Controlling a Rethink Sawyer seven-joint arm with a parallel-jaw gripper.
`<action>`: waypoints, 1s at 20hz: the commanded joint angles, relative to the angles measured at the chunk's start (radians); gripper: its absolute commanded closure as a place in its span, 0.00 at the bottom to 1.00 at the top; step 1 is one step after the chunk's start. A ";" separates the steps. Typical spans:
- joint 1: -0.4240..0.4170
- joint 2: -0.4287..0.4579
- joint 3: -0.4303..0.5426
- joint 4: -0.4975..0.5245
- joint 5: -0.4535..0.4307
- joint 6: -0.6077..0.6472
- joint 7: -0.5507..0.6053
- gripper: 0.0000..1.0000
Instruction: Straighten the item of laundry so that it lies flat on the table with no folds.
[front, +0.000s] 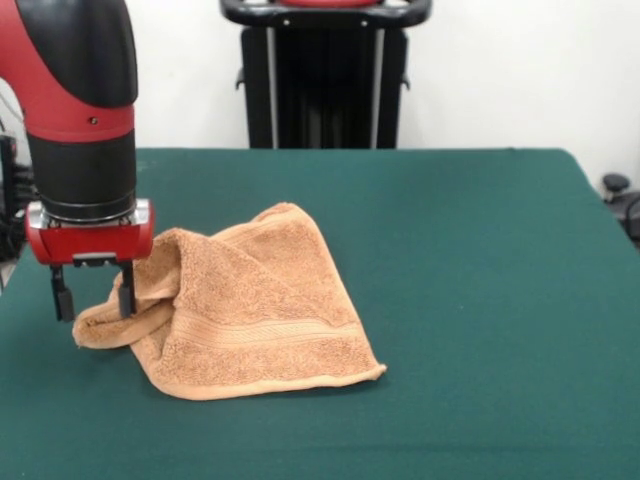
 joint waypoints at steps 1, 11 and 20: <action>0.038 0.070 0.033 0.102 -0.012 -0.040 0.050 0.00; 0.039 0.070 0.030 0.103 -0.008 -0.041 0.053 0.00; 0.038 0.071 0.032 0.105 -0.007 -0.049 0.058 0.00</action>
